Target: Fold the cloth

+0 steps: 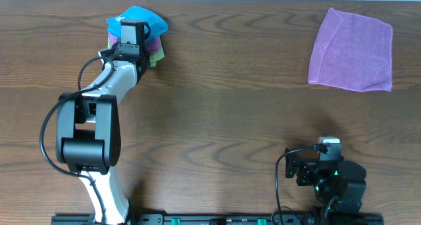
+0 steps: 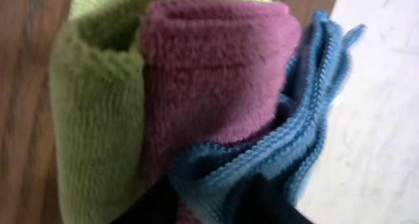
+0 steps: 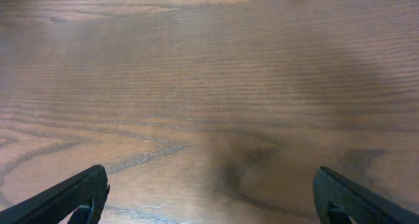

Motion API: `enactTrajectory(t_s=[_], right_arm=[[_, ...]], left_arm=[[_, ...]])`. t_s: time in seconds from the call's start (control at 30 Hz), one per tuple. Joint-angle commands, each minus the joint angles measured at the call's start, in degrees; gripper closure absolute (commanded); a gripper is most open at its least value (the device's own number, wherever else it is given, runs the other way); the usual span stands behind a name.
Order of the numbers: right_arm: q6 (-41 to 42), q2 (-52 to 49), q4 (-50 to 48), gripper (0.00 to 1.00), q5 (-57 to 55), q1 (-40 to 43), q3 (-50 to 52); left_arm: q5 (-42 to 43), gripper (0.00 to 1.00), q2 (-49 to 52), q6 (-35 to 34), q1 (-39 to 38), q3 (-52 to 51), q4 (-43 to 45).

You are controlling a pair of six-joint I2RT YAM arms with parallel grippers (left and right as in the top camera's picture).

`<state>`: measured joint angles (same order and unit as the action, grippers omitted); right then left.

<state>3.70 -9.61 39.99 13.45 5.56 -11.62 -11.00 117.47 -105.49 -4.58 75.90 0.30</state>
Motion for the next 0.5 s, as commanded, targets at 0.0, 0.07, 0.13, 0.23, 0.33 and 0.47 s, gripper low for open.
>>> enactTrajectory(t_s=[0.0, 0.07, 0.13, 0.23, 0.33, 0.47], right_arm=[[0.50, 0.50, 0.07, 0.01, 0.02, 0.50, 0.20], [0.50, 0.50, 0.07, 0.01, 0.02, 0.52, 0.20], [0.50, 0.50, 0.07, 0.01, 0.02, 0.52, 0.20], [0.50, 0.50, 0.07, 0.01, 0.02, 0.52, 0.20], [0.50, 0.50, 0.07, 0.01, 0.02, 0.52, 0.20], [0.50, 0.50, 0.07, 0.01, 0.02, 0.52, 0.20]], left_arm=[[-1.22, 0.84, 0.94, -0.02, 0.52, 0.68, 0.37], [-1.60, 0.94, 0.92, 0.02, 0.66, 0.68, 1.57], [-1.55, 0.94, 0.92, 0.04, 0.70, 0.68, 3.54], [-1.05, 0.94, 0.85, 0.04, 0.70, 0.68, 7.52], [0.07, 0.94, 0.44, 0.00, 0.70, 0.68, 9.81], [0.13, 0.94, -1.20, 0.07, 0.81, 0.68, 9.88]])
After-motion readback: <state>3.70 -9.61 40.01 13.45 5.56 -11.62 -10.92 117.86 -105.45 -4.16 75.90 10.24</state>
